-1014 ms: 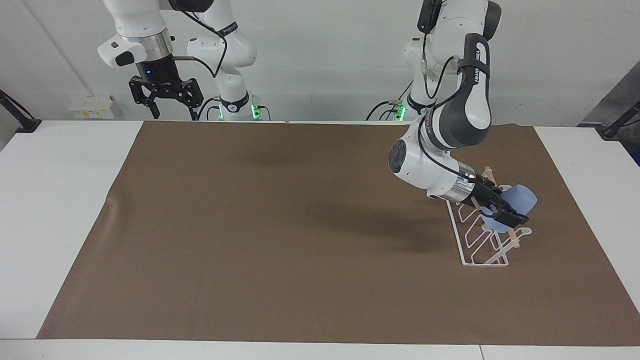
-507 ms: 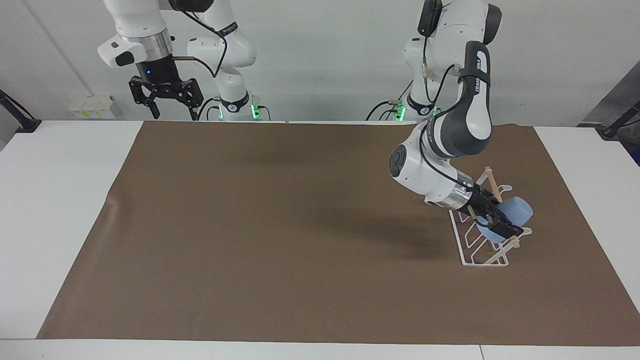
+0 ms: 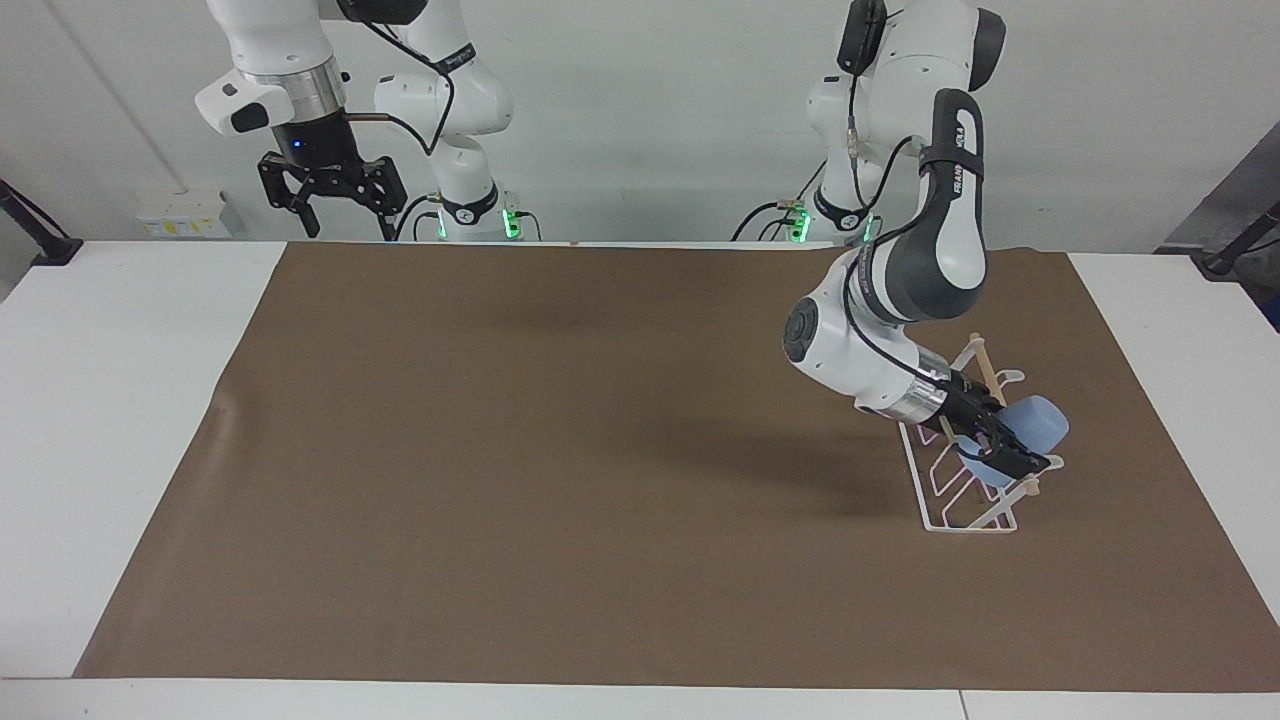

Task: Hang cup on cup holder
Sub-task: 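Lower the cup onto a rack hook with the left gripper and release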

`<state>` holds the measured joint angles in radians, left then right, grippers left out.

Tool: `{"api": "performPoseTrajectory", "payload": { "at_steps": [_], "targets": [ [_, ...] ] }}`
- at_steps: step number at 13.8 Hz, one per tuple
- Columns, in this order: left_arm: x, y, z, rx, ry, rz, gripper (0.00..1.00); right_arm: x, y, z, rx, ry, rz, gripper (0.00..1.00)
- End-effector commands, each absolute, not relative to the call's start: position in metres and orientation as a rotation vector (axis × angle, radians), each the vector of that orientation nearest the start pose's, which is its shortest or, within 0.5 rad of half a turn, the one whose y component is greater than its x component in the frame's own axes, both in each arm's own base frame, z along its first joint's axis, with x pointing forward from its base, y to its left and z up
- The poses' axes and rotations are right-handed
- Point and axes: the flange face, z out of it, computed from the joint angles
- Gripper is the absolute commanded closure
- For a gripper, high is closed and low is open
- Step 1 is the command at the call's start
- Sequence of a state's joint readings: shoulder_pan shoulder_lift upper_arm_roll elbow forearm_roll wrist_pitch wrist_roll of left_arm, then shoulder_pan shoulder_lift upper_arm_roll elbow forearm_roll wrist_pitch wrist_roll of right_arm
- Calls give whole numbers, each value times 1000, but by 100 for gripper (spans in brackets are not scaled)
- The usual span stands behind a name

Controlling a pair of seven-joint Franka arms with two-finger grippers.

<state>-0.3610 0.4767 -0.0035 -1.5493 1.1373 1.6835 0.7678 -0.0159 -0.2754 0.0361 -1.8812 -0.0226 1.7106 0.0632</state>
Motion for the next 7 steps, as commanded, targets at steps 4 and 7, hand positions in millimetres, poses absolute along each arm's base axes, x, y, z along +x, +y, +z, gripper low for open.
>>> {"api": "performPoseTrajectory", "payload": {
  "at_steps": [4,7],
  "targets": [
    [654,-155,400,-1519,1369,554,55,477,7,635,-3166,44,-188,0],
    [653,-155,401,-1533,1350,548,0,477,7,635,-3166,44,-188,0]
  ]
}}
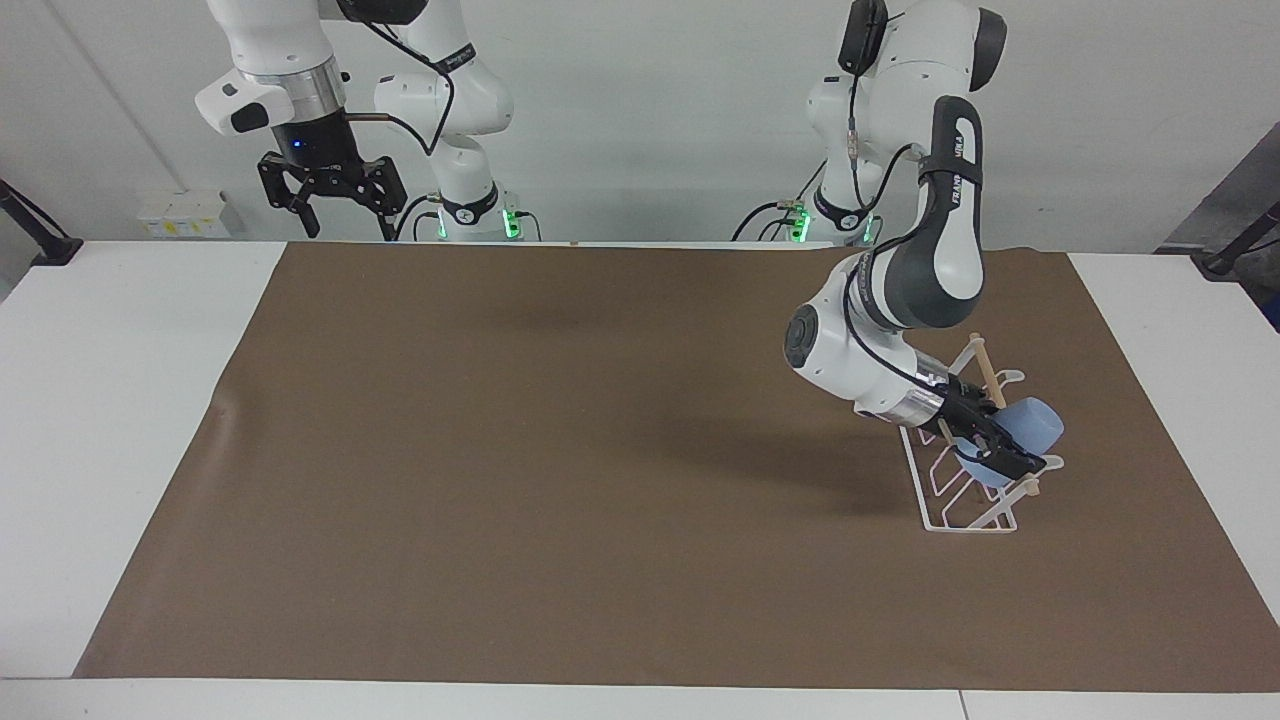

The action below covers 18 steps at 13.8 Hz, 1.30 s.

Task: Hang cup on cup holder
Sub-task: 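Lower the cup onto a rack hook with the left gripper and release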

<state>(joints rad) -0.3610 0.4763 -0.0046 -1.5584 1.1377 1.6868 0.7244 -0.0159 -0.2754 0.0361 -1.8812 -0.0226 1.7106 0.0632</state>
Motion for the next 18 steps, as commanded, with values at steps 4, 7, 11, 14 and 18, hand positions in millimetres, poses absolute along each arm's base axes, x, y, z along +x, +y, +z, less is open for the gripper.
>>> {"api": "performPoseTrajectory", "payload": {
  "at_steps": [4,7,11,14,18],
  "targets": [
    [651,-158,403,-1550,1337,546,0,477,6,635,-3166,47,-188,0],
    [650,-157,420,-1608,1326,513,0,477,6,635,-3166,47,-188,0],
    [631,-157,478,-1821,1318,402,0,477,6,635,-3166,47,-188,0],
    [611,-143,522,-2085,1166,285,0,477,6,635,-3166,47,-188,0],
    [587,-113,572,-2435,880,109,0,477,7,635,-3166,44,-188,0]
  ]
}}
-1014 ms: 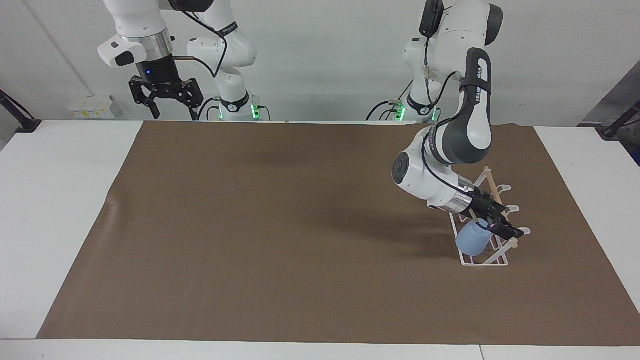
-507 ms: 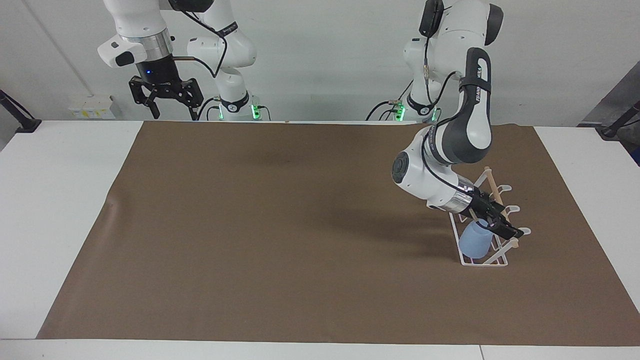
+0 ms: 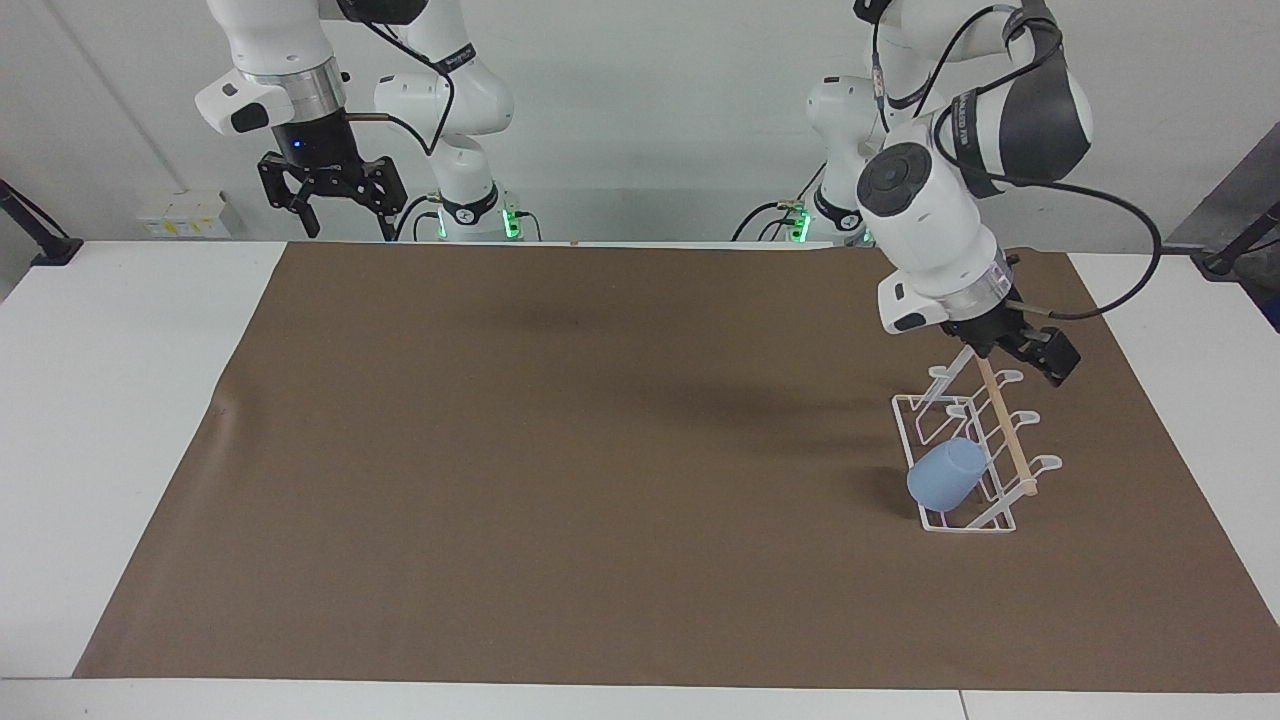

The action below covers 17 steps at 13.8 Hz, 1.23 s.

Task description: Hang cup on cup holder

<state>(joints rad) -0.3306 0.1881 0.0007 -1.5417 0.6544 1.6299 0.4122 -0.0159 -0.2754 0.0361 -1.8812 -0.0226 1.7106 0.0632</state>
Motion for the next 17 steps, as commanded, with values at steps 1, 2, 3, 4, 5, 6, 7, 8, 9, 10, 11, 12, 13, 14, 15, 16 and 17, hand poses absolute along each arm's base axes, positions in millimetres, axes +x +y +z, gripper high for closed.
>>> {"api": "performPoseTrajectory", "payload": {
  "at_steps": [1,2,3,4,5,6,7,8,9,10,11,12,13,14,15,16,17],
  "targets": [
    [584,-96,579,-2551,846,92,0,477,6,635,-3166,47,-188,0],
    [580,-83,583,-2661,813,81,0,477,6,635,-3166,47,-188,0],
    [576,-73,589,-2746,786,69,0,477,6,635,-3166,47,-188,0],
    [568,-71,599,-2813,773,41,0,477,6,635,-3166,47,-188,0],
    [564,-72,604,-2848,765,29,0,477,6,635,-3166,47,-188,0],
    [555,-71,609,-2884,726,62,0,477,7,635,-3166,44,-188,0],
    [548,-71,610,-2920,644,100,0,477,6,635,-3166,47,-188,0],
    [543,-73,614,-2967,546,104,0,477,6,635,-3166,47,-188,0],
    [540,-75,616,-2995,486,101,0,477,6,635,-3166,47,-188,0],
    [540,-73,616,-2998,479,103,0,477,6,635,-3166,47,-188,0],
    [541,-67,616,-3025,458,100,0,477,6,635,-3166,47,-188,0],
    [542,-52,614,-3092,413,106,0,477,6,635,-3166,47,-188,0],
    [541,-39,612,-3155,371,107,0,477,7,635,-3166,44,-188,0],
    [538,-34,611,-3168,355,123,0,477,6,635,-3166,47,-188,0],
    [537,-38,611,-3165,372,126,0,477,7,635,-3166,44,-188,0],
    [538,-39,613,-3159,376,114,0,477,7,635,-3166,44,-188,0],
    [540,-36,616,-3158,366,92,0,477,6,635,-3166,47,-188,0]
  ]
}}
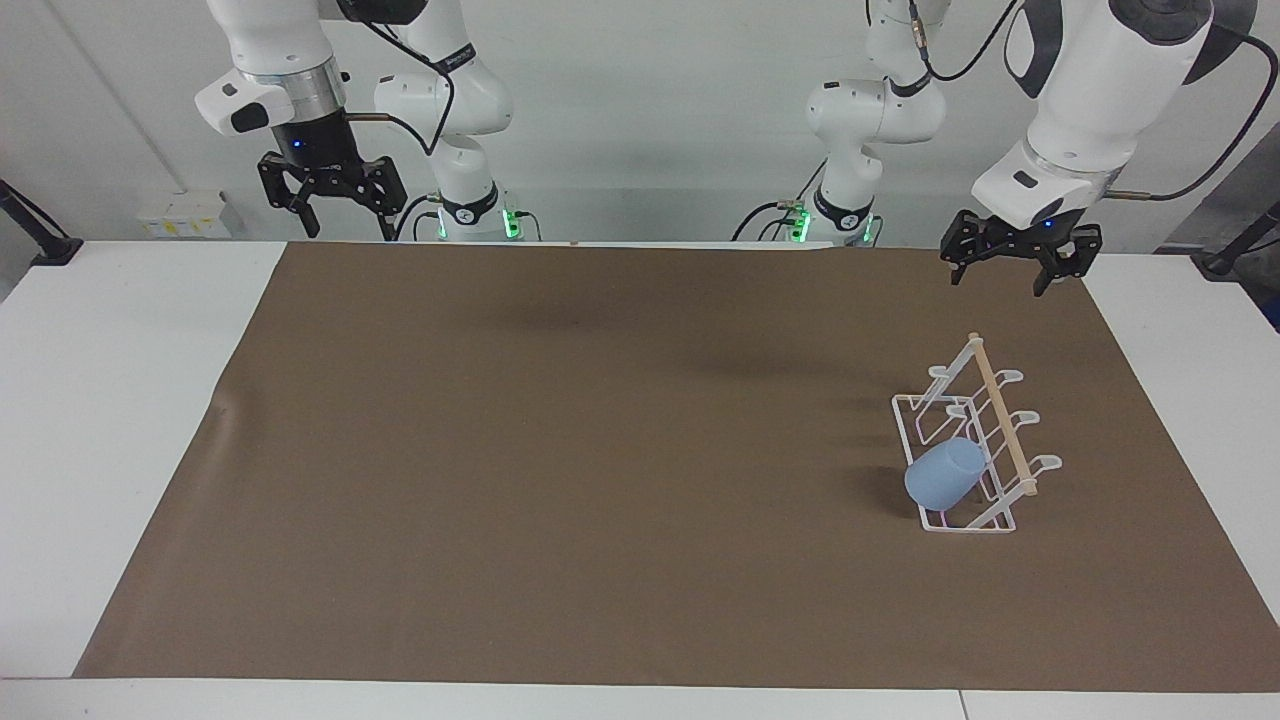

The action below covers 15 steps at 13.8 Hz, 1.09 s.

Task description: Hang cup on cup holder

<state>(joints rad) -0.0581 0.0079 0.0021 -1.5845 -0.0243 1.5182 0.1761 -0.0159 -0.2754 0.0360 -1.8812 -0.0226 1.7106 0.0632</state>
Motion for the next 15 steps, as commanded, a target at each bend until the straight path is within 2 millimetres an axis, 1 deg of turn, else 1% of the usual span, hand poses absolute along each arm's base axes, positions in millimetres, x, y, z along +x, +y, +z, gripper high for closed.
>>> {"api": "performPoseTrajectory", "payload": {
  "at_steps": [1,3,5,7,8,11,12,14,15],
  "targets": [
    [540,-32,617,-3159,351,84,0,477,6,635,-3166,47,-188,0],
    [543,-24,618,-3130,325,55,0,477,6,635,-3166,47,-188,0],
    [547,-18,626,-3054,326,21,0,477,6,635,-3166,47,-188,0],
    [545,-17,631,-3060,311,20,0,477,6,635,-3166,47,-188,0],
    [543,-16,632,-3064,311,41,0,477,6,635,-3166,47,-188,0],
    [533,-18,650,-3096,312,91,0,477,6,635,-3166,47,-188,0],
    [529,-19,650,-3107,314,114,0,477,6,635,-3166,47,-188,0],
    [518,-21,662,-3110,320,107,0,477,6,635,-3166,47,-188,0],
    [518,-21,661,-3112,325,109,0,477,6,635,-3166,47,-188,0]
  ]
}}
